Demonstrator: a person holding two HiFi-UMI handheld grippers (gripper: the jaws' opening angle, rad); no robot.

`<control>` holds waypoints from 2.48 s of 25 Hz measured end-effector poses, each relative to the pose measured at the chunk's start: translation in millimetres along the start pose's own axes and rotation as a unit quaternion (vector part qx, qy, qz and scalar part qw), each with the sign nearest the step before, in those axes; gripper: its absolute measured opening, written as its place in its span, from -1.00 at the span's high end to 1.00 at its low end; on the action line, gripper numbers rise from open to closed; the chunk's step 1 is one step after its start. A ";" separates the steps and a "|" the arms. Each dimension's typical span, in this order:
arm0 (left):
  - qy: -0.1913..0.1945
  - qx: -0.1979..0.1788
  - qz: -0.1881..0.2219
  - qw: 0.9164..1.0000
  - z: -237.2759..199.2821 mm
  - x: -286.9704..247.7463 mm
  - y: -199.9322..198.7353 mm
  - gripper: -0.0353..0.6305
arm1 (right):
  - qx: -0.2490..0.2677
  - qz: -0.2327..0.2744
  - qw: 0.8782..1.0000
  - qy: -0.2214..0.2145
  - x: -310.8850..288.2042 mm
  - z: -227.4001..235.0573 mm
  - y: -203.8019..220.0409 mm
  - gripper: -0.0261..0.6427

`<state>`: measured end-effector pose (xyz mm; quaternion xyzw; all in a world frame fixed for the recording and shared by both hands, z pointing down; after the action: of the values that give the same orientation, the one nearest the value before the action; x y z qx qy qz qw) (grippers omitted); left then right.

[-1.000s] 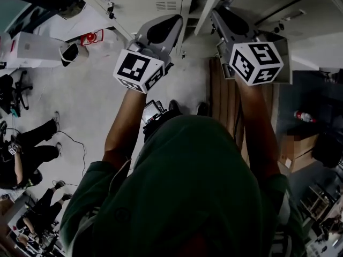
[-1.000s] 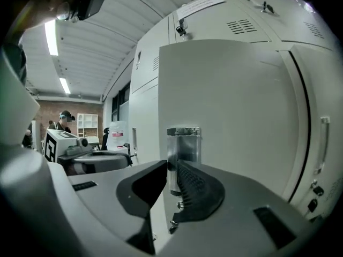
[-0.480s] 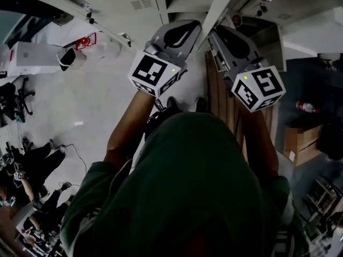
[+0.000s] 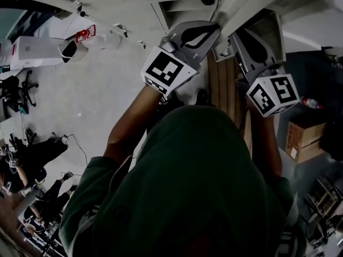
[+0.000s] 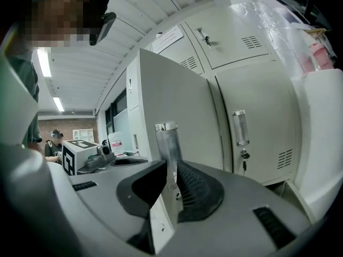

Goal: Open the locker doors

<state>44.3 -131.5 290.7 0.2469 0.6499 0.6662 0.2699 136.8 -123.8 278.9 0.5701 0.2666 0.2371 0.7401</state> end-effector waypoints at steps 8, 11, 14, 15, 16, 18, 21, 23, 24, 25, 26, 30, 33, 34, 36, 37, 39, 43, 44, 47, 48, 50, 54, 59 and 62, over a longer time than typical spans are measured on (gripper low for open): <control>0.027 -0.009 -0.016 0.999 38.6 -28.5 -1.0 0.90 | -0.009 0.009 1.000 0.026 39.8 30.5 -0.1 0.77; 0.033 -0.014 -0.019 0.999 45.1 -34.4 -1.3 0.90 | -0.008 0.016 0.999 0.035 52.2 38.2 -3.0 0.77; 0.028 -0.019 -0.020 0.999 45.4 -32.4 -0.7 0.90 | -0.004 0.021 0.999 0.044 64.3 42.3 -5.4 0.77; 0.025 -0.020 -0.021 0.999 44.6 -30.8 -0.4 0.90 | -0.002 0.024 0.999 0.046 68.5 42.9 -6.4 0.77; 0.020 -0.021 -0.021 0.999 43.2 -28.7 -0.1 0.90 | -0.002 0.026 0.999 0.047 72.4 42.7 -7.5 0.77; 0.010 -0.023 -0.020 0.999 39.0 -23.4 -0.1 0.90 | -0.001 0.031 0.998 0.046 78.2 40.1 -10.4 0.77; -0.007 -0.028 -0.018 0.999 31.7 -12.5 -2.6 0.90 | 0.005 0.040 0.999 0.035 84.1 32.2 -17.6 0.79; -0.020 -0.035 -0.016 0.999 25.8 -3.3 -5.2 0.90 | 0.009 0.046 0.999 0.019 85.3 24.6 -24.0 0.81; -0.027 -0.038 -0.016 0.999 22.3 1.8 -6.6 0.90 | 0.011 0.049 0.999 0.009 84.8 20.3 -27.1 0.83; -0.036 -0.040 -0.015 0.998 18.4 7.3 -7.8 0.90 | 0.014 0.050 0.999 -0.003 83.7 15.8 -29.9 0.83; -0.044 -0.042 -0.014 0.998 14.2 12.9 -9.0 0.90 | 0.017 0.051 0.998 -0.014 82.0 11.3 -32.2 0.84; -0.081 -0.051 -0.009 0.995 -2.8 37.7 -14.4 0.90 | 0.025 0.047 0.997 -0.053 74.1 -4.6 -37.9 0.86; -0.114 -0.056 -0.004 0.992 -17.1 58.4 -18.1 0.90 | 0.030 0.040 0.996 -0.078 68.0 -14.1 -40.8 0.88; -0.125 -0.060 -0.006 0.990 -22.9 66.0 -17.4 0.90 | 0.032 0.037 0.995 -0.086 65.7 -17.3 -41.7 0.88; -0.147 -0.067 -0.014 0.987 -34.6 81.7 -14.1 0.90 | 0.037 0.031 0.994 -0.101 61.6 -24.4 -43.5 0.89; -0.159 -0.069 -0.018 0.985 -40.2 89.7 -11.9 0.90 | 0.040 0.028 0.993 -0.108 59.8 -28.2 -44.5 0.89; -0.179 -0.074 -0.029 0.981 -50.6 106.4 -6.8 0.90 | 0.050 0.022 0.991 -0.118 56.2 -35.5 -46.2 0.89; -0.211 -0.095 -0.054 0.971 -69.3 139.9 5.9 0.90 | 0.066 0.018 0.989 -0.128 49.1 -46.4 -49.6 0.90; -0.218 -0.095 -0.057 0.970 -72.6 147.2 7.6 0.90 | 0.068 0.018 0.989 -0.131 47.8 -49.1 -50.3 0.90; -0.239 -0.092 -0.064 0.965 -80.1 167.3 12.5 0.90 | 0.070 0.018 0.987 -0.143 45.3 -58.2 -52.0 0.91; -0.244 -0.092 -0.067 0.963 -81.9 173.2 13.8 0.90 | 0.070 0.018 0.986 -0.148 44.7 -61.2 -52.6 0.91; -0.253 -0.091 -0.071 0.960 -84.8 183.7 15.8 0.90 | 0.069 0.016 0.985 -0.154 43.4 -66.6 -53.5 0.91; -0.268 -0.090 -0.079 0.956 -89.3 200.2 19.2 0.90 | 0.071 0.011 0.984 -0.163 38.7 -74.4 -54.5 0.91; -0.278 -0.089 -0.080 0.953 -93.0 212.4 20.6 0.90 | 0.071 0.009 0.983 -0.167 33.5 -81.3 -55.0 0.91; -0.283 -0.089 -0.080 0.952 -94.3 220.5 20.8 0.90 | 0.072 0.008 0.983 -0.169 31.0 -86.6 -53.3 0.91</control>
<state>-182.0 -50.7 303.5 0.3474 0.5027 0.6003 0.5160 104.9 -54.1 205.3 0.6559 0.1492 0.1230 0.7297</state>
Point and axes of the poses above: the fingertips, and each gripper's own axes: x backward along the fingers, z to its right, y out of its underside, the point moved 4 cm from there along x, backward along the fingers, and after that the axes turned 9 degrees about -y, right-handed, at the moved point
